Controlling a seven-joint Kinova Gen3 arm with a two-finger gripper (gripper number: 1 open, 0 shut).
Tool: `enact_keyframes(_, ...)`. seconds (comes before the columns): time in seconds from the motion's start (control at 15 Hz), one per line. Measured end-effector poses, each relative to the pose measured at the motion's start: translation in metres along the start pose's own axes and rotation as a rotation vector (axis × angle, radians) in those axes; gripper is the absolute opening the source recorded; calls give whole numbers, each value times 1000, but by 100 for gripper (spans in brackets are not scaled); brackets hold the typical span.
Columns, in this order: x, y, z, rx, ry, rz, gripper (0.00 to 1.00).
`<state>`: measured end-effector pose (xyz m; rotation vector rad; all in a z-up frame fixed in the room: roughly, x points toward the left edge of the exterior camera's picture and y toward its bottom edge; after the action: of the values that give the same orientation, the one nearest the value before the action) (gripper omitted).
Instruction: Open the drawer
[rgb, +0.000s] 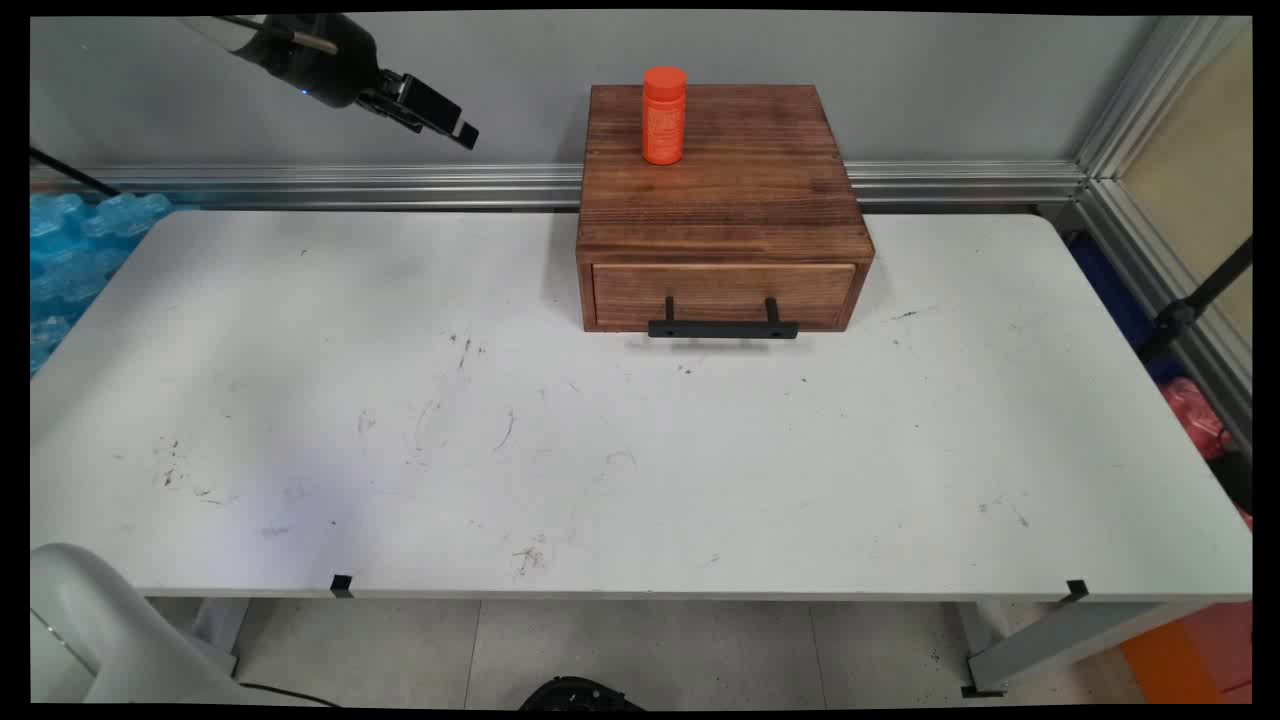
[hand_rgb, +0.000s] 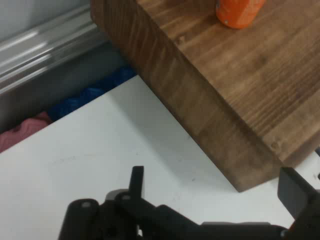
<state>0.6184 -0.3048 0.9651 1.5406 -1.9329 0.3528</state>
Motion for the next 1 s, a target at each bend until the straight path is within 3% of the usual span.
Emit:
enact_keyframes(0.13,0,5,-4,-9,-14,41,100)
enact_keyframes(0.47,8,33,-13,-73,-43,273,100)
enact_keyframes(1.0,13,119,7,-206,-77,627,100)
